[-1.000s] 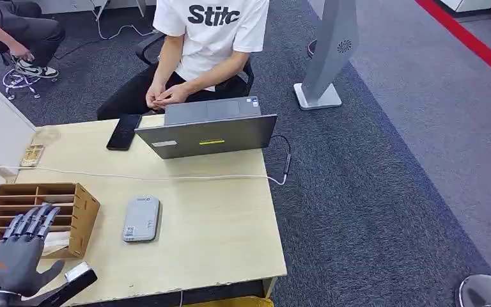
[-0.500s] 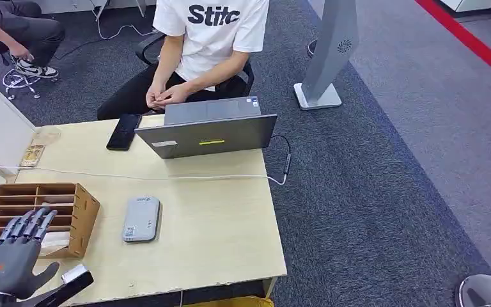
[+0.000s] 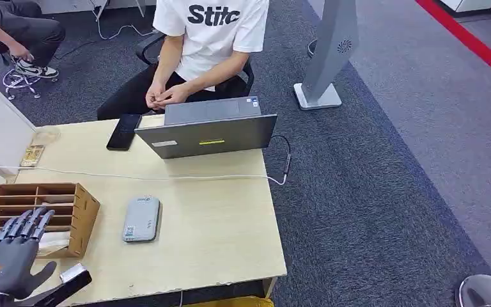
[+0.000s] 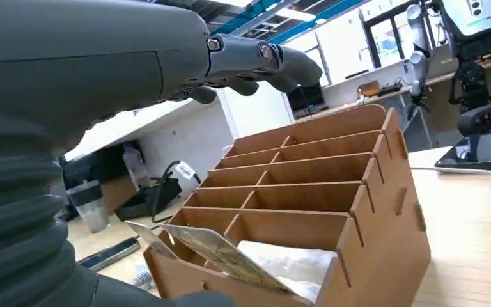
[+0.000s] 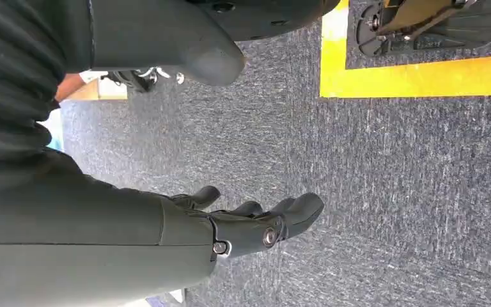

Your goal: Pass the card to the sensor for recognition and then transmit it.

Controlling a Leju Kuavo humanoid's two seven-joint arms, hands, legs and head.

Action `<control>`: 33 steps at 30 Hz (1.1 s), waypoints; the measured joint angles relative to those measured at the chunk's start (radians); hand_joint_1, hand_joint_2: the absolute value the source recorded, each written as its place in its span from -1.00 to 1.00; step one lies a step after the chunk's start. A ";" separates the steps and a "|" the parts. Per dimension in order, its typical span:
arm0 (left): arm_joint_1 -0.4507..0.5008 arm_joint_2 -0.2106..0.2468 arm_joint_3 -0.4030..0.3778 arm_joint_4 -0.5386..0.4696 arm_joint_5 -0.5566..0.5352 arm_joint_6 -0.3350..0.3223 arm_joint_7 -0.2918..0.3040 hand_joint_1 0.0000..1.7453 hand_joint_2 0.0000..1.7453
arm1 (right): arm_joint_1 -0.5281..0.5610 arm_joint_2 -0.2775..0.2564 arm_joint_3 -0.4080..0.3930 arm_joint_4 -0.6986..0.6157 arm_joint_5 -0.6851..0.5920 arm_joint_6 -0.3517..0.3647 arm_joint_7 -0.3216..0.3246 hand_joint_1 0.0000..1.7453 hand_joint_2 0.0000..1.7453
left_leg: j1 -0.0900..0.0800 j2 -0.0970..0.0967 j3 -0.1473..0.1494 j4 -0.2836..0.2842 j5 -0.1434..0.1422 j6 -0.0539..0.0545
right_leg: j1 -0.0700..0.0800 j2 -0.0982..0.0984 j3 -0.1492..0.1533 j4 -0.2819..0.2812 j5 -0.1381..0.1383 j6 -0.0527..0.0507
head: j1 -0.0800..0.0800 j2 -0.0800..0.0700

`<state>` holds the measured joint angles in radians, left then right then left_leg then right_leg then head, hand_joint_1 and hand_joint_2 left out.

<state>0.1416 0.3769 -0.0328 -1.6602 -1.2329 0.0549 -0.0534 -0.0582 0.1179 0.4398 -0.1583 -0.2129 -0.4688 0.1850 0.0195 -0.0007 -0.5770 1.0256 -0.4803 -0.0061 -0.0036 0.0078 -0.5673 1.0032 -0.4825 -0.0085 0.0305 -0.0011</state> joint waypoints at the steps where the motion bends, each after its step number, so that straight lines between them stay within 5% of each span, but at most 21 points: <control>1: 0.002 0.001 0.000 -0.001 -0.002 0.000 0.001 -0.72 1.00 | 0.000 0.000 0.000 0.000 -0.002 -0.001 0.000 -1.00 1.00 | 0.000 0.000 0.000 0.000 0.000 0.000 | 0.000 0.000 0.000 0.000 0.000 0.000 | 0.000 0.000; 23: 0.065 0.028 0.006 -0.035 -0.012 -0.018 0.034 -0.74 1.00 | 0.000 0.000 0.000 0.000 -0.010 -0.002 -0.001 -1.00 1.00 | 0.000 0.000 0.000 0.000 0.000 0.000 | 0.000 0.000 0.000 0.000 0.000 0.000 | 0.000 0.000; 33: 0.061 0.027 0.010 -0.035 -0.027 -0.026 0.053 -0.56 1.00 | 0.000 0.000 0.000 0.000 -0.010 -0.003 0.000 -1.00 1.00 | 0.000 0.000 0.000 0.000 0.000 0.000 | 0.000 0.000 0.000 0.000 0.000 0.000 | 0.000 0.000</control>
<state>0.2030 0.4044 -0.0233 -1.6949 -1.2604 0.0294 -0.0004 -0.0581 0.1179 0.4398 -0.1583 -0.2232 -0.4715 0.1854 0.0195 -0.0008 -0.5771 1.0255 -0.4805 -0.0064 -0.0036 0.0076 -0.5674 1.0032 -0.4828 -0.0084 0.0305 -0.0011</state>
